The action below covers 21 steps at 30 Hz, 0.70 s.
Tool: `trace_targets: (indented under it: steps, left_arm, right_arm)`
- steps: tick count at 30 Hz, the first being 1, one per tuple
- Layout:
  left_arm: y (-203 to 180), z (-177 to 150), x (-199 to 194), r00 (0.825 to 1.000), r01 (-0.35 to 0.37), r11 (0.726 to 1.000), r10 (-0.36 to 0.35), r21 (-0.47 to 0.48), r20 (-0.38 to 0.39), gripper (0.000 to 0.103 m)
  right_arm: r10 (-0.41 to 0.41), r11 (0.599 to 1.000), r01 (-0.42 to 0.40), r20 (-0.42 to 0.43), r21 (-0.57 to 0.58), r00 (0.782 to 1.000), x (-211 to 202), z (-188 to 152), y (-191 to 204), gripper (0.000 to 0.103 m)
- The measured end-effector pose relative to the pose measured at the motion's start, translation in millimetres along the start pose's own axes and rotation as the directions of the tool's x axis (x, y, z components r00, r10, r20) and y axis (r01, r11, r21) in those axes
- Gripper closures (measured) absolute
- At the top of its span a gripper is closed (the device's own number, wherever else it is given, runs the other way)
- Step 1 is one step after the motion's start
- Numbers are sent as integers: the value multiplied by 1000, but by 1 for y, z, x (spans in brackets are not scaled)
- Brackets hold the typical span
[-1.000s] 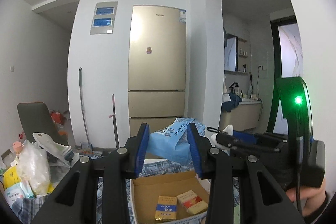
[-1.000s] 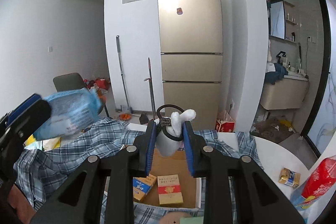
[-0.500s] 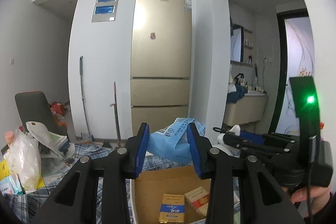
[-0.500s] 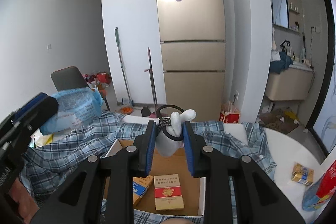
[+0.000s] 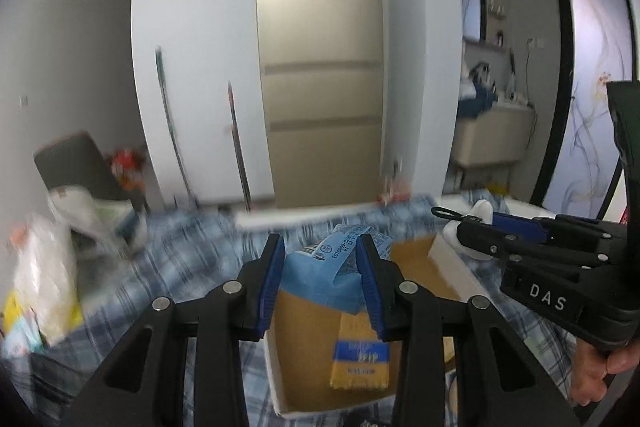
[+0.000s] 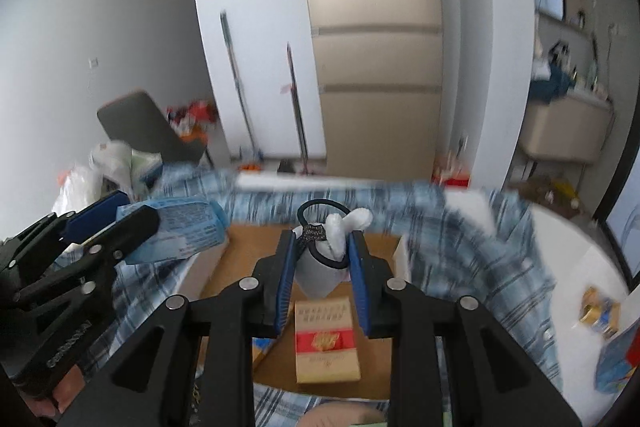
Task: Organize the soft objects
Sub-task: 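Lower the blue packet and white toy into the box and release both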
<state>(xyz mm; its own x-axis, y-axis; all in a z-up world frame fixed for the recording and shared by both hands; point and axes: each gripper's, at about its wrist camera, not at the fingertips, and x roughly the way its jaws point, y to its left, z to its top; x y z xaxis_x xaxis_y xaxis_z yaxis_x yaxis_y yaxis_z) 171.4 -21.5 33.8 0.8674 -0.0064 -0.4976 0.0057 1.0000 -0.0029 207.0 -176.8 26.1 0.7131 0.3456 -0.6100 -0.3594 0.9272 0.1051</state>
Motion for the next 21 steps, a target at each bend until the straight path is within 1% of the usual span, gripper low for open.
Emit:
trace_targets:
  steps: [1, 3, 5, 8, 10, 14, 16, 21]
  left_arm:
    - [3, -4, 8, 999, 8, 1000, -9, -14, -32, 64]
    - [5, -9, 20, 997, -10, 1000, 9, -8, -81, 64]
    - [6, -13, 27, 993, -5, 1000, 4, -7, -114, 64]
    - [6, -18, 34, 988, 13, 1000, -15, -10, -156, 64]
    - [4, -20, 38, 984, -1, 1000, 2, 2, -180, 64]
    - [1, -26, 47, 975, -19, 999, 24, 26, -220, 64]
    - [1, -28, 52, 969, -42, 999, 49, 34, -241, 64]
    - [7, -32, 58, 965, -46, 999, 51, 22, -259, 64]
  right_arm:
    - [-2, 1000, 3, -31, 5, 1000, 9, -4, -2, 78]
    - [-3, 1000, 3, -69, 5, 998, 21, -9, -2, 78]
    - [5, 1000, -5, -99, 5, 995, 27, -12, -2, 78]
    - [-8, 1000, 9, -172, 8, 985, 38, -17, -3, 78]
    - [-3, 1000, 6, -214, 11, 977, 47, -21, -5, 78]
    - [-23, 1000, 23, -248, -3, 969, 57, -28, -6, 78]
    - [-21, 1000, 22, -260, -3, 965, 60, -29, -7, 78]
    - [-33, 999, 31, -272, -12, 962, 64, -30, -6, 78]
